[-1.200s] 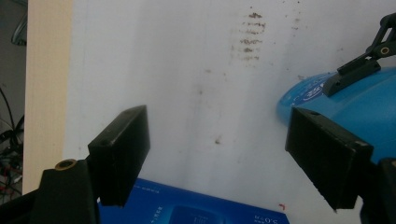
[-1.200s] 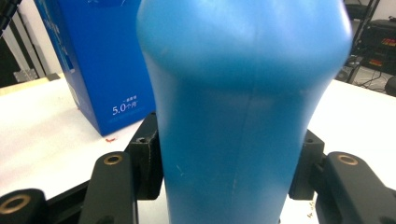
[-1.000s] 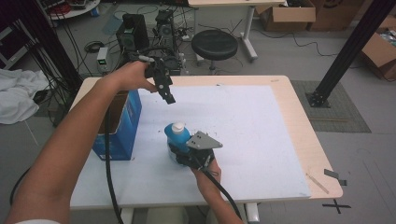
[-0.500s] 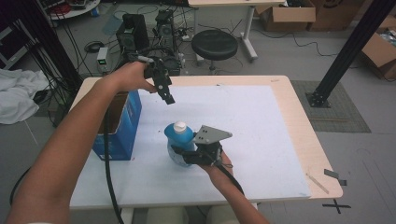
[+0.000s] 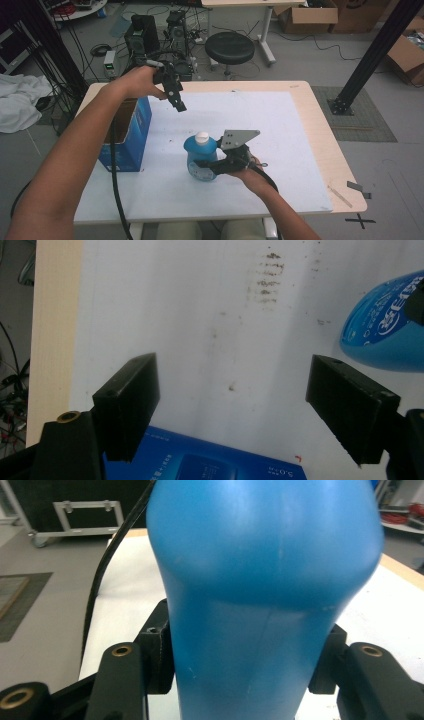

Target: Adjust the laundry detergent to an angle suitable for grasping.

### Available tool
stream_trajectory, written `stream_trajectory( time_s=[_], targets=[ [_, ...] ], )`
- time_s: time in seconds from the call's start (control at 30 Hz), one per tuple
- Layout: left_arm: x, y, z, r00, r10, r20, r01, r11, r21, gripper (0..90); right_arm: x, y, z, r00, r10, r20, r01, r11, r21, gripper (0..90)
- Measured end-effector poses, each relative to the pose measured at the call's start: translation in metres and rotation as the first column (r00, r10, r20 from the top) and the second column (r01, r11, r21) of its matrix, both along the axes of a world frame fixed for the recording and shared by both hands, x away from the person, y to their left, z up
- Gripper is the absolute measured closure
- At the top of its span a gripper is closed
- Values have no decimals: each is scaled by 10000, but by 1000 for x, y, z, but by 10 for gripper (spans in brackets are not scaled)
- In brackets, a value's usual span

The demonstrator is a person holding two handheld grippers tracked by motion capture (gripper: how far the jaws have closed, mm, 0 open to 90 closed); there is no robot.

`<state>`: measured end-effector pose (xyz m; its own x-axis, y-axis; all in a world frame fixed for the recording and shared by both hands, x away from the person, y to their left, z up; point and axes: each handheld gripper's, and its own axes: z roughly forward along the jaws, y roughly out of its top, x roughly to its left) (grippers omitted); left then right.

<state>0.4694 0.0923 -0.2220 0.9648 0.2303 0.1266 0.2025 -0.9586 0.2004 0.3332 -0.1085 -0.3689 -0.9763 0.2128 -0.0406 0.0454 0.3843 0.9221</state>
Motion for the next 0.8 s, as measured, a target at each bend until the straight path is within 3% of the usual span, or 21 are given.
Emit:
stream_trajectory(
  time_s=[0.27,0.33,0.57,0.8],
  targets=[
    [-1,-1,-1,10000,63,-2,-63,10000,-16,222,8,-11,2,9958,900,-162,-900,9959,31,437],
    [0,0,-1,10000,38,11,-38,10000,33,222,13,-15,2,9898,1376,-366,-1367,9902,275,437],
    [-1,-1,-4,9999,81,-70,-81,10000,52,222,19,-20,1,9843,1741,-288,-1734,9845,276,438],
    [-1,-1,-7,9999,79,-129,-79,10000,48,222,23,-24,-4,9760,2168,-185,-2169,9762,-59,439]
  ],
)
